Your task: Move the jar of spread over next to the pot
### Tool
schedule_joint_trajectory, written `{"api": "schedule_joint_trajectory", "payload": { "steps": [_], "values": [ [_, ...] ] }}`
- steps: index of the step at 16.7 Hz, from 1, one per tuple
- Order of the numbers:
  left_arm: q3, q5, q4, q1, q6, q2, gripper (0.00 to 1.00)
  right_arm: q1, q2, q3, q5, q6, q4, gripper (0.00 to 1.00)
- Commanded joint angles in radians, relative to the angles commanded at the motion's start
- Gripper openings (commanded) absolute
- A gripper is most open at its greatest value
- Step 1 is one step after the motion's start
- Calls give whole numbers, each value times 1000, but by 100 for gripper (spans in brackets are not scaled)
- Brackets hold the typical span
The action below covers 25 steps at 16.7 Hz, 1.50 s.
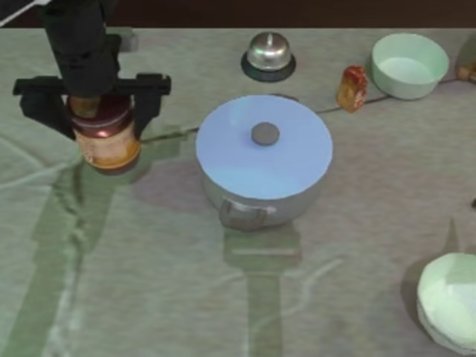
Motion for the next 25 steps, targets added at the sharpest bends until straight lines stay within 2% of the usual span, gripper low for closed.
{"api": "schedule_joint_trajectory", "payload": {
  "steps": [7,13,18,25],
  "values": [
    [-5,0,6,-8,-32,3,0,0,0,0,0,0,0,100],
    [-131,0,169,-8,-32,36,0,0,0,0,0,0,0,100],
    [-144,0,183,-8,-31,41,0,0,0,0,0,0,0,100],
    [-144,0,183,-8,-31,41,53,0,0,0,0,0,0,100]
  ]
}}
